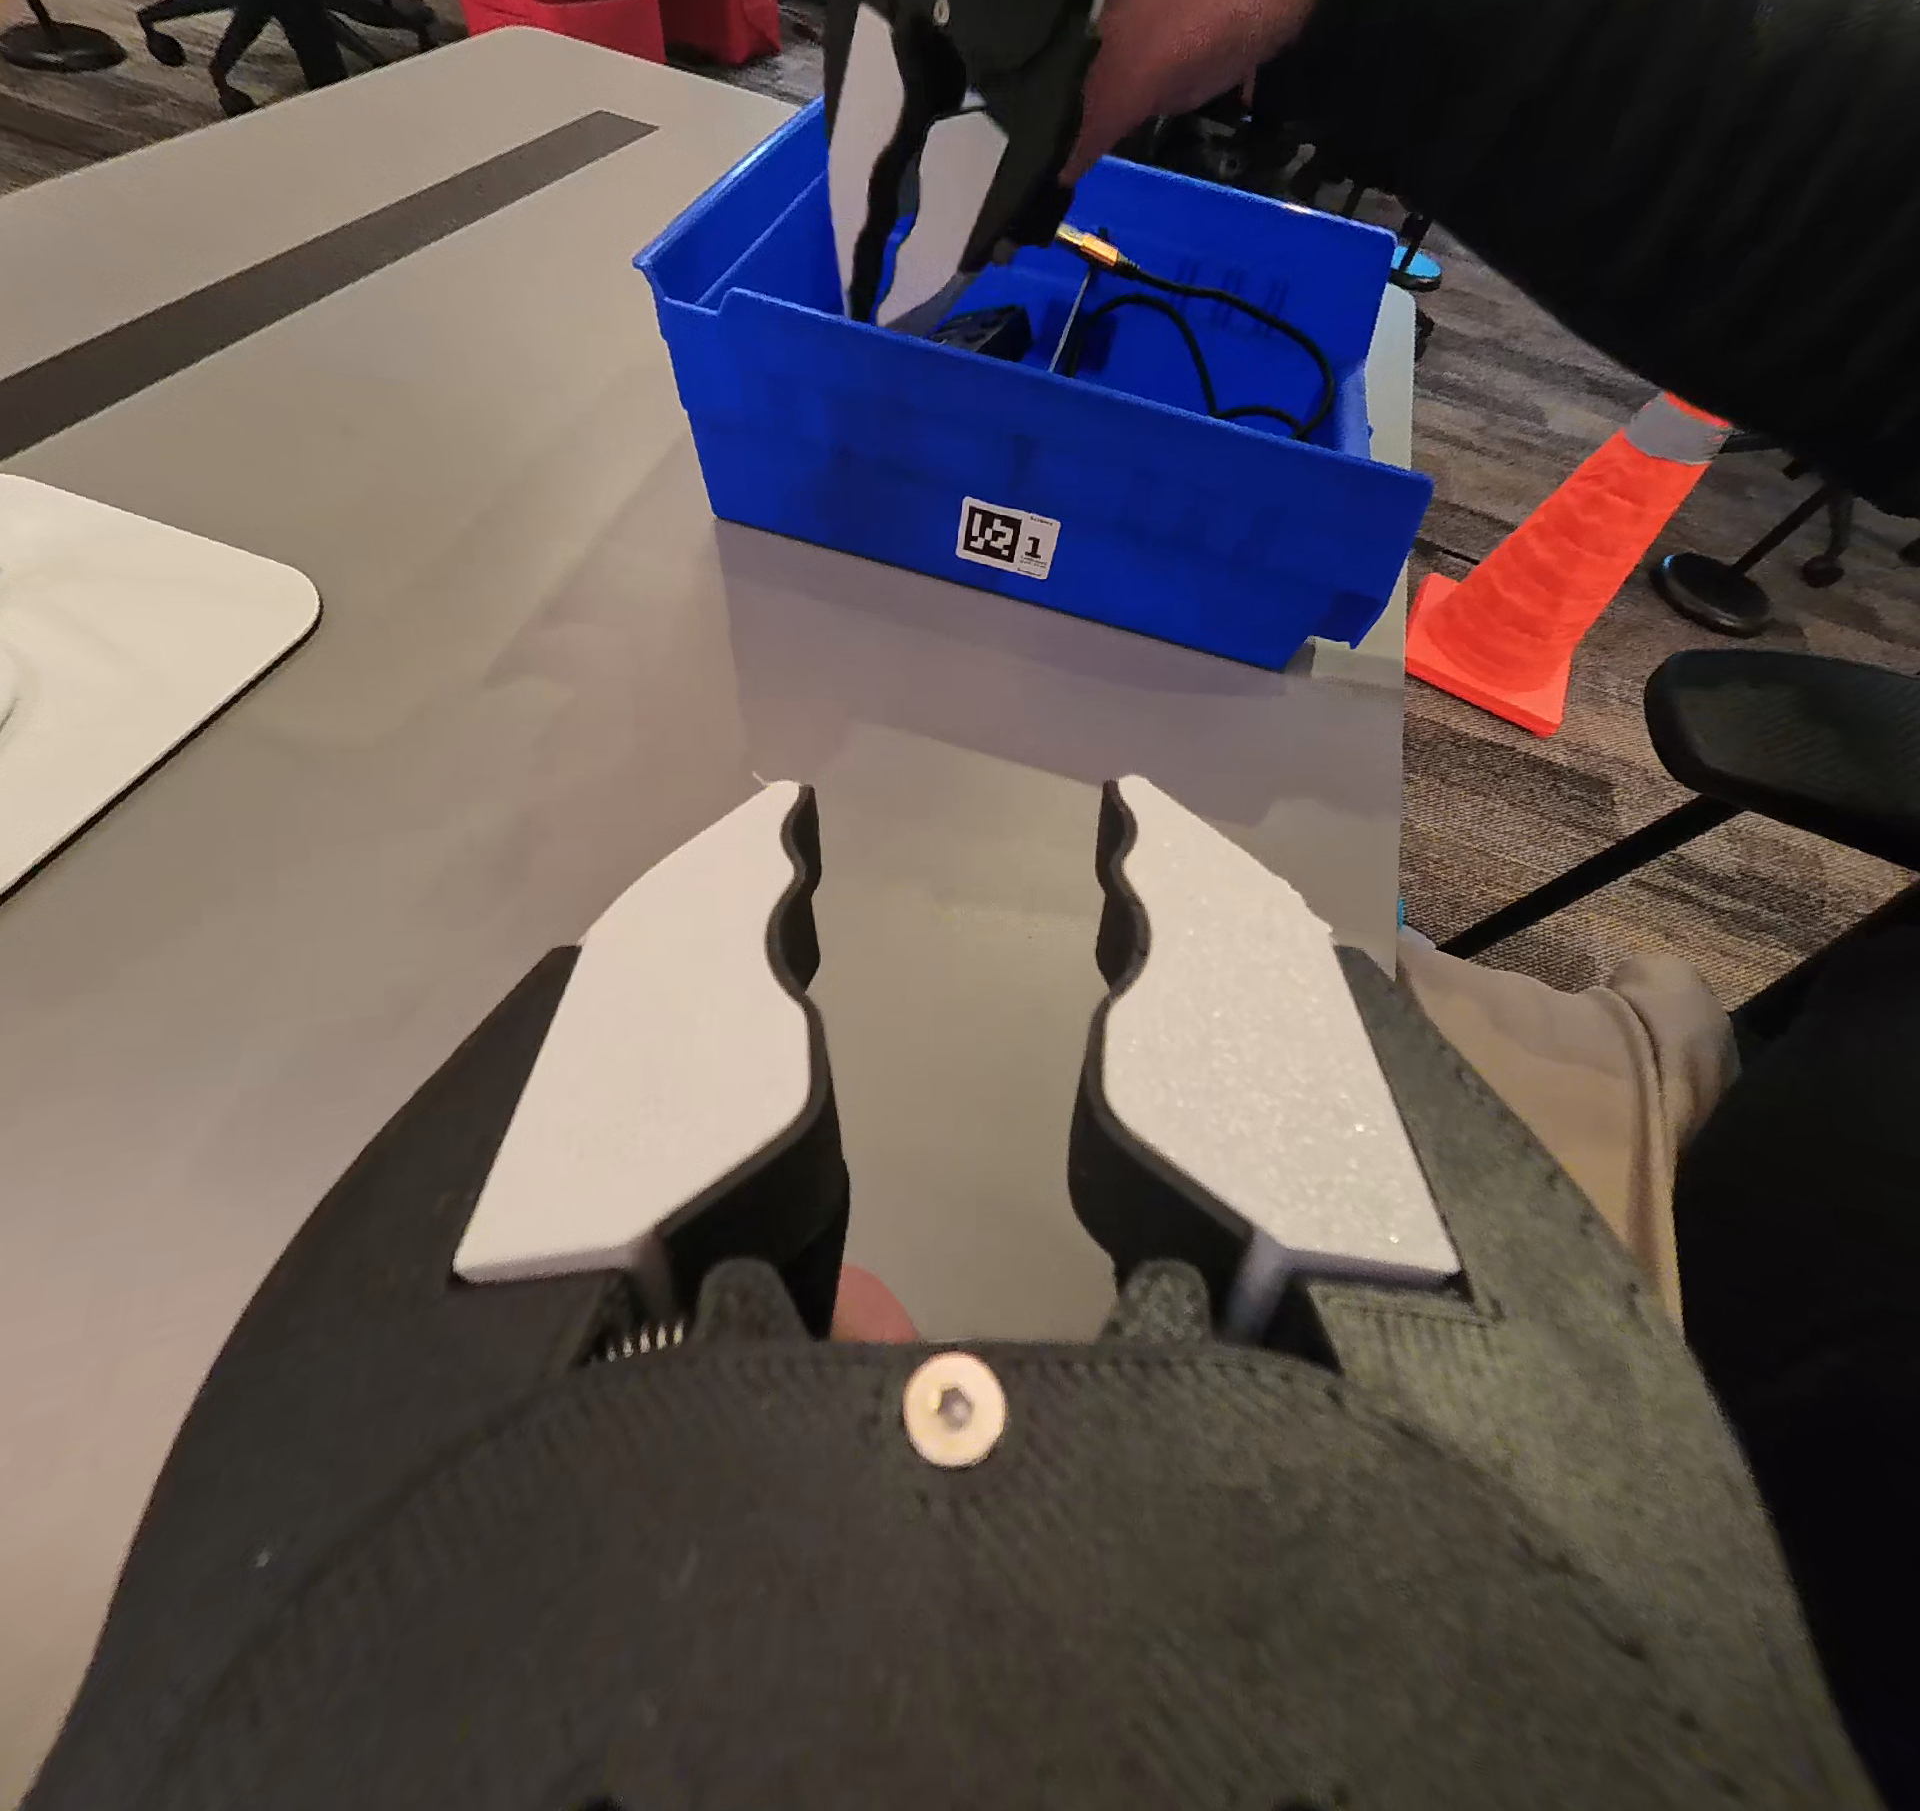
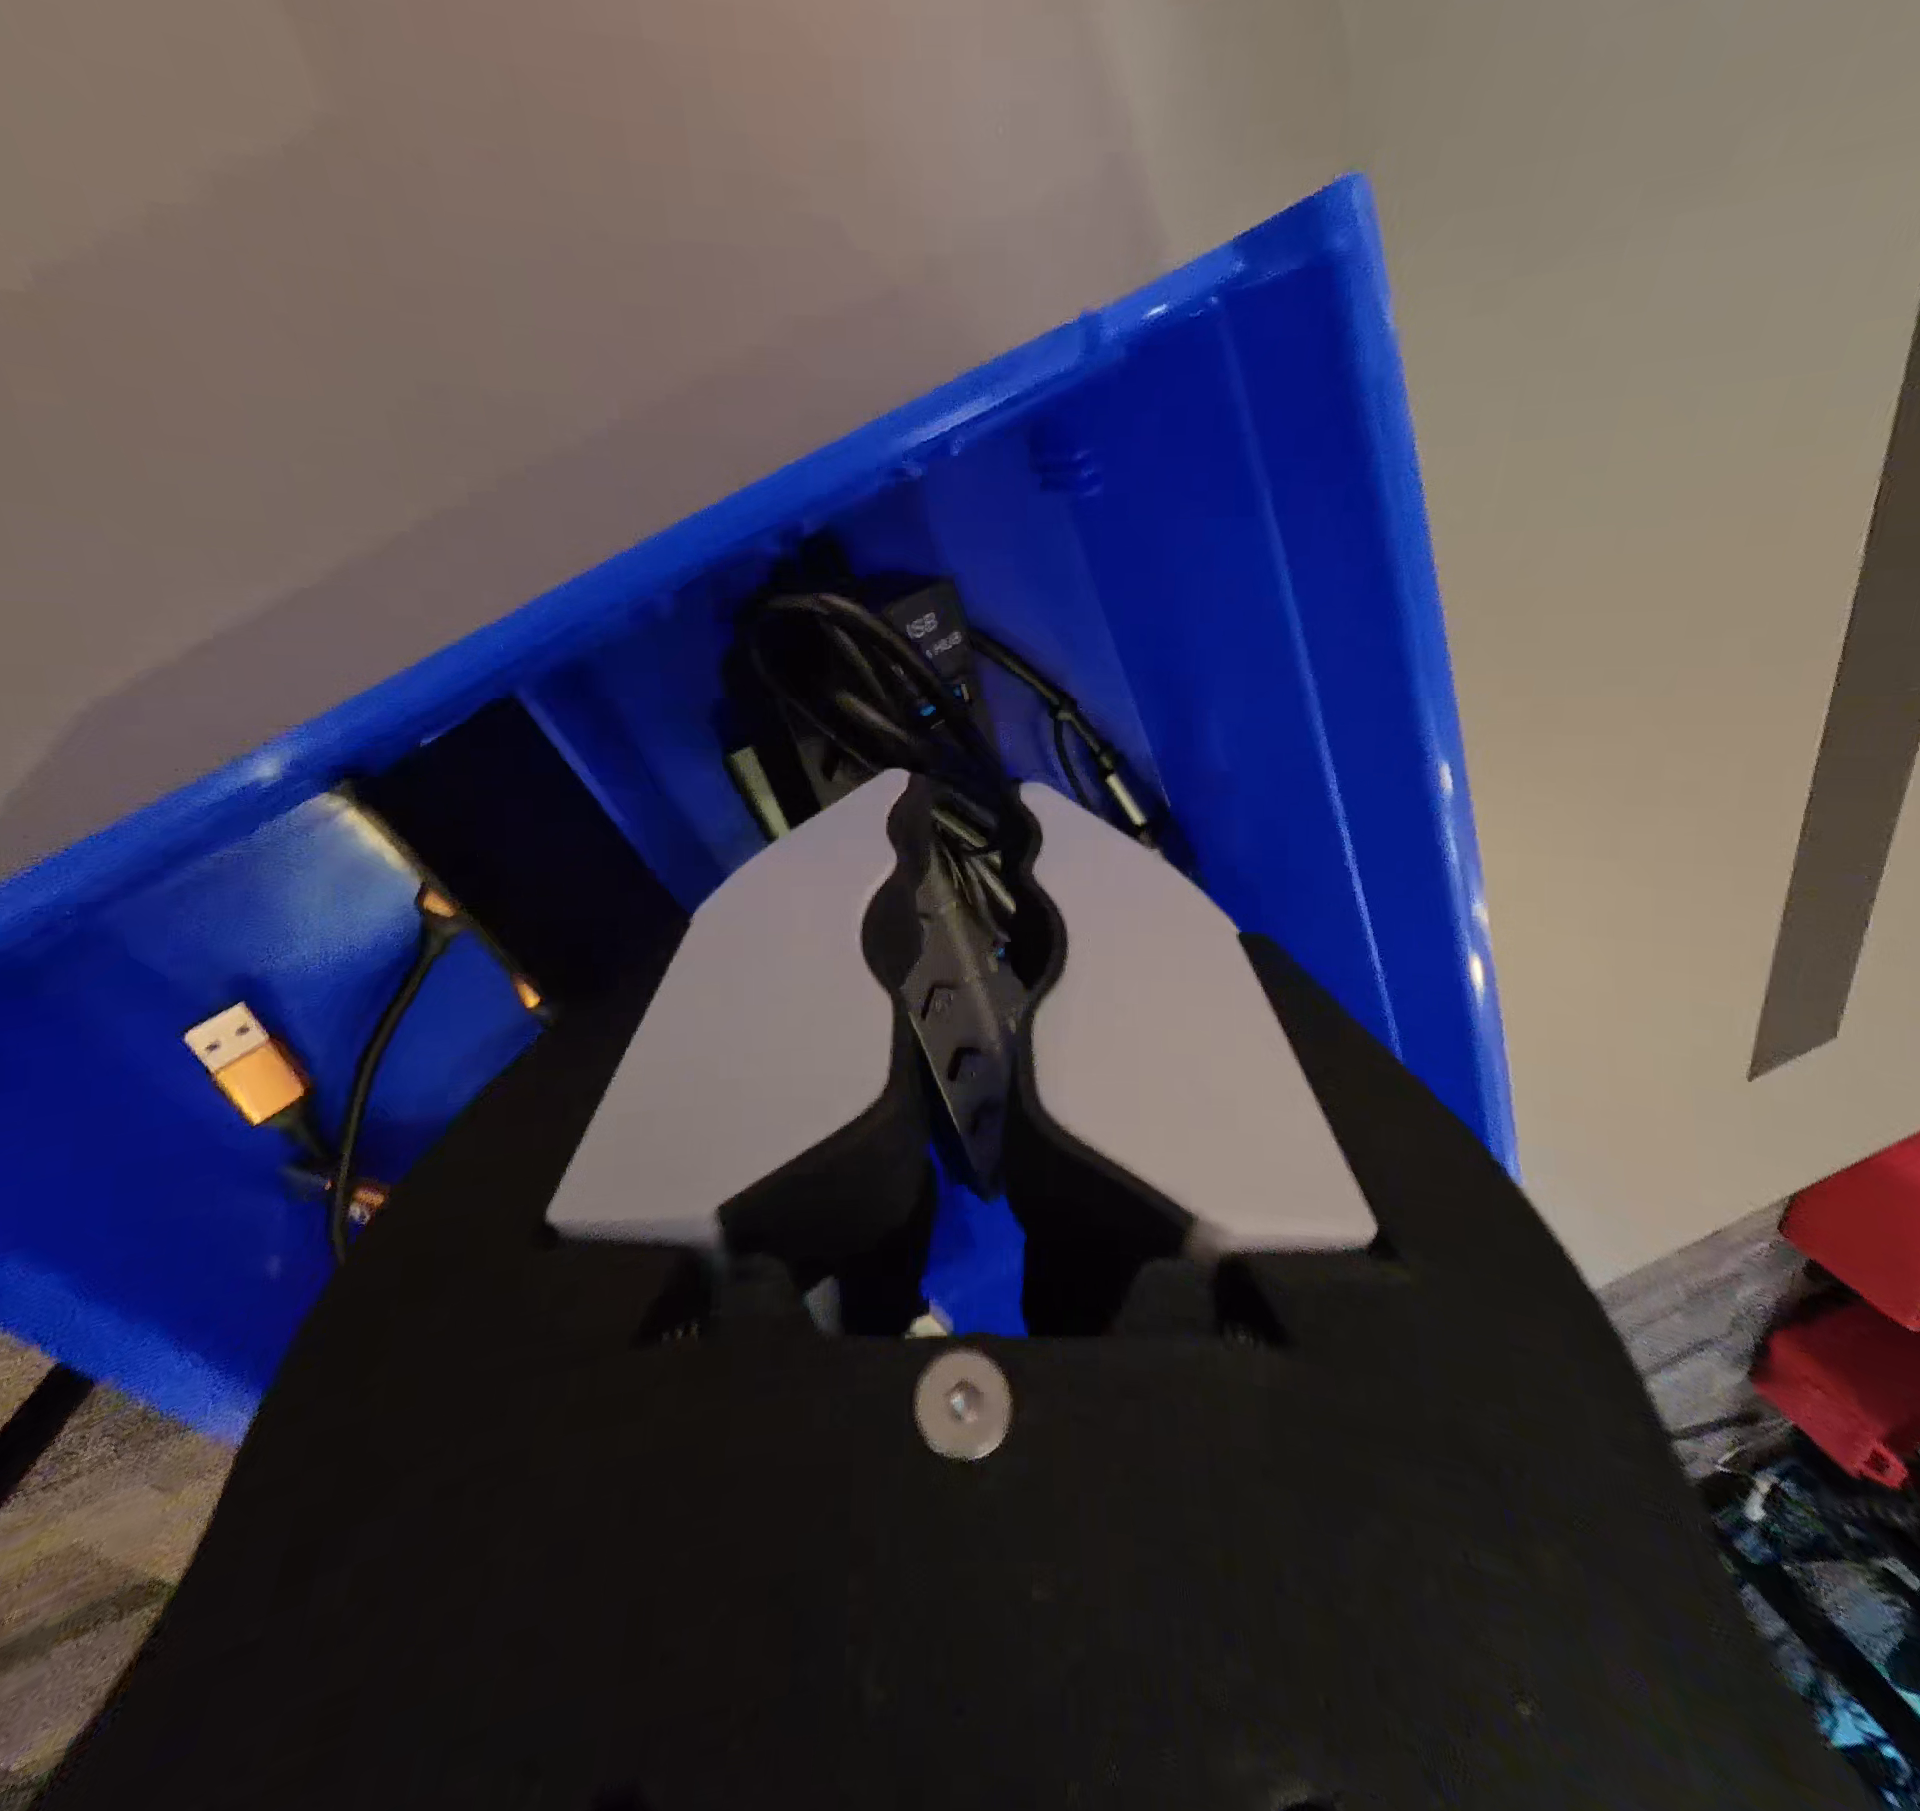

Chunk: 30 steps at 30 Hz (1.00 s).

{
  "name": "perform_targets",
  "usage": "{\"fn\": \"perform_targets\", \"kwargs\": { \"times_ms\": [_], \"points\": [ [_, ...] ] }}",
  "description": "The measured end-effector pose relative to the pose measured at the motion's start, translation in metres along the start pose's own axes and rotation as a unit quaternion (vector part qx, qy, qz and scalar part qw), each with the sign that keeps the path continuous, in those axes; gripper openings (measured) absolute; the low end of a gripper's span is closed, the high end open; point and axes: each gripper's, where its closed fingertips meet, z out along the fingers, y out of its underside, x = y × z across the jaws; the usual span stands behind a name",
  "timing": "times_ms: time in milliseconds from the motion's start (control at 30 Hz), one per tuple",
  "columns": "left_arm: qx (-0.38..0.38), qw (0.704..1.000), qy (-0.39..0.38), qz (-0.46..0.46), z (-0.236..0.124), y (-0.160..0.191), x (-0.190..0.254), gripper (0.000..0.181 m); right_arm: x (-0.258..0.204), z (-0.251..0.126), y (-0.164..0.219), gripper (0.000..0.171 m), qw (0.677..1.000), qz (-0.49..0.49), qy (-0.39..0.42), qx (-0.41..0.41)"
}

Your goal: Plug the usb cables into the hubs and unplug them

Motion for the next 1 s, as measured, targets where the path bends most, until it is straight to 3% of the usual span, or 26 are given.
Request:
{"fn": "perform_targets", "kwargs": {
  "times_ms": [33,233,567,800,1000],
  "points": [
    [0.000,1.000,0.000,0.000,0.000,0.000,0.000,0.051,0.000,0.005,0.000,0.012,1.000,0.006,-0.001,-0.002],
    [0.002,1.000,-0.007,0.000,-0.003,-0.001,-0.003,0.051,0.007,0.002,0.005,0.043,0.999,0.023,0.038,-0.019],
    [0.012,0.997,-0.066,0.026,-0.026,-0.017,-0.020,0.051,0.030,-0.078,0.026,0.056,0.975,0.154,0.127,0.097],
    [0.032,0.984,-0.172,0.038,-0.087,-0.036,-0.058,0.051,0.026,-0.098,0.095,0.062,0.939,0.279,0.150,0.131],
    [0.019,0.951,-0.308,0.025,-0.175,-0.016,-0.100,0.052,0.004,-0.084,0.152,0.063,0.915,0.358,0.125,0.135]
  ]
}}
